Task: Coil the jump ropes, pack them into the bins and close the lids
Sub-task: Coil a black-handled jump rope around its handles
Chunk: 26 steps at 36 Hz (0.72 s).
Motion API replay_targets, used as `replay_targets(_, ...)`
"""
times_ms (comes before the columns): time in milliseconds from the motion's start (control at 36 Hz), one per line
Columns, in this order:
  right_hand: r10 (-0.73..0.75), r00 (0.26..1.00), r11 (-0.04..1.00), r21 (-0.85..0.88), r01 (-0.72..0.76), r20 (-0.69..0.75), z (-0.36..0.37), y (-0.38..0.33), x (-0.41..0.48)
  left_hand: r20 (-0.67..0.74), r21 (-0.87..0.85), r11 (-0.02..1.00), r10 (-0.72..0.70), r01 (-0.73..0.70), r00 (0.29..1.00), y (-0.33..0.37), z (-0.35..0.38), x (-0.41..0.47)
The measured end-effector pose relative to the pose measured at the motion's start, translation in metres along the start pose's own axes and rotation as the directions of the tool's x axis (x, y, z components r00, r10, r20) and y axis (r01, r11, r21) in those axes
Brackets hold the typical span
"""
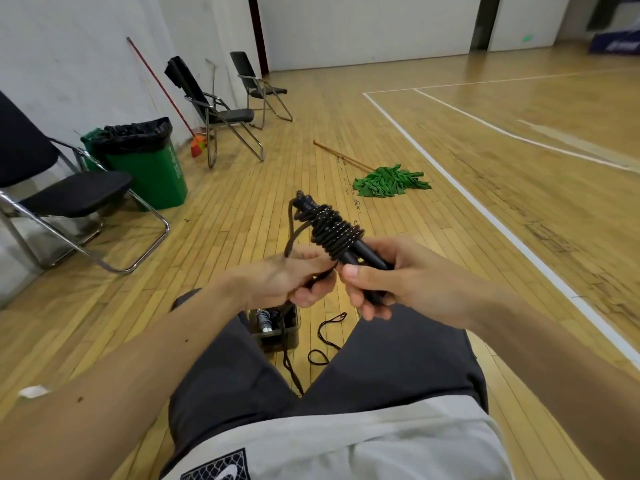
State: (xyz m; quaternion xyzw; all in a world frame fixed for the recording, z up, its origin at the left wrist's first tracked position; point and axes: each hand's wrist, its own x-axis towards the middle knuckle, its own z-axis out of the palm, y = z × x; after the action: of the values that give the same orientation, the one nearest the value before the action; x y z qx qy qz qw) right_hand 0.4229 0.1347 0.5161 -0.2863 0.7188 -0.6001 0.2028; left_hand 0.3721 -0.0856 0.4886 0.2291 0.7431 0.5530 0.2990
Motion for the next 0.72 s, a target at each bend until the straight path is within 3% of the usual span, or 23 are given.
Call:
replay_targets(167,0.044,0.996,0.996,-0.07,-0.05,-0.082,-0.008,0.018,0.006,0.02,-0.011,0.999,-0.041,0.042,0.999,0.004,0.011,-0.003)
replay_targets(333,0.016,0.971,0.982,-0.18,-0.06,-0.238,-0.012,0.03,0.014,-0.063,0.025,0.996,-0.085,0.087,0.994,0.002,0.016,-0.001)
replay_targets(444,0.051,0.942,0.972,-0.201,-0.124,-0.331,-0.02,0.043,0.019,-0.093,0.11,0.989,-0.093,0.103,0.991,0.003,0.02,-0.001)
replay_targets(722,0.118,0.923,0.936,-0.27,-0.227,-0.367,-0.022,0.054,0.025,-0.188,0.481,0.861,-0.082,0.165,0.979,0.009,0.036,0.0)
